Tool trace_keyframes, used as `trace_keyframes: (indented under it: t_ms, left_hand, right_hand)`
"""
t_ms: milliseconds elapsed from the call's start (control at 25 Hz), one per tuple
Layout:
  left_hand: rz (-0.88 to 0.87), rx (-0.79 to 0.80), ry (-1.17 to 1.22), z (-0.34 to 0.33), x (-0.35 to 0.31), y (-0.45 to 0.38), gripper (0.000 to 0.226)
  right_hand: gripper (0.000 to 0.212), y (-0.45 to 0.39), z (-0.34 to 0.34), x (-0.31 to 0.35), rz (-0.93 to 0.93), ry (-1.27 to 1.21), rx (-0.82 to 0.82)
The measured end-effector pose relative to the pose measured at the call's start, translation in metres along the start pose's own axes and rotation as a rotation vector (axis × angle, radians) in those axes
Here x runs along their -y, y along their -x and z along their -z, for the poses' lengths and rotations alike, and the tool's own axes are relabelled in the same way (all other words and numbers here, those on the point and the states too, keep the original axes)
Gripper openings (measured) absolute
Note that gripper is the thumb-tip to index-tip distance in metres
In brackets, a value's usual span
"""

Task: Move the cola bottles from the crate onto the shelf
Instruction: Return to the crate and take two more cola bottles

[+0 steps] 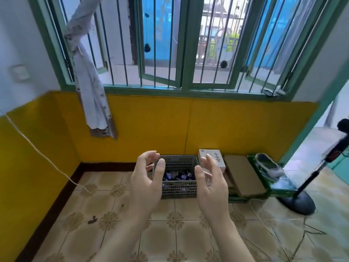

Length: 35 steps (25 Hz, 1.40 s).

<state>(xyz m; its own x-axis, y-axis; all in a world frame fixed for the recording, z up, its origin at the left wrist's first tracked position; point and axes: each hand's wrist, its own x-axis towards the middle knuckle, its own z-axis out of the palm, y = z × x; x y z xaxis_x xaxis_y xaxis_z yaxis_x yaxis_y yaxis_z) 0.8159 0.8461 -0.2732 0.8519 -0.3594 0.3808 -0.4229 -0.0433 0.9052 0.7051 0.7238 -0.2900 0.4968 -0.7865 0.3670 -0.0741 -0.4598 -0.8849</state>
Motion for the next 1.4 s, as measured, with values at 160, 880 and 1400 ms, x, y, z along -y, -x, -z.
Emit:
trace_keyframes:
  t_ms: [160,880,1400]
  left_hand:
    - [0.037,0.015,0.006,-0.025,0.016,-0.025,0.031]
    - [0.143,0.197,0.071,-0.146,0.154,-0.270,0.026]
    - [0.299,0.322,-0.119,-0.272,0.279,-0.418,0.024]
  right_hand:
    - [0.062,-0.033,-0.007,-0.027,-0.024,-0.018,0.006]
    - [0.047,-0.266,-0.115,-0.140,-0.195,0.139,0.025]
    - [0.050,-0.442,-0.189,-0.279,-0.293,0.228,0.175]
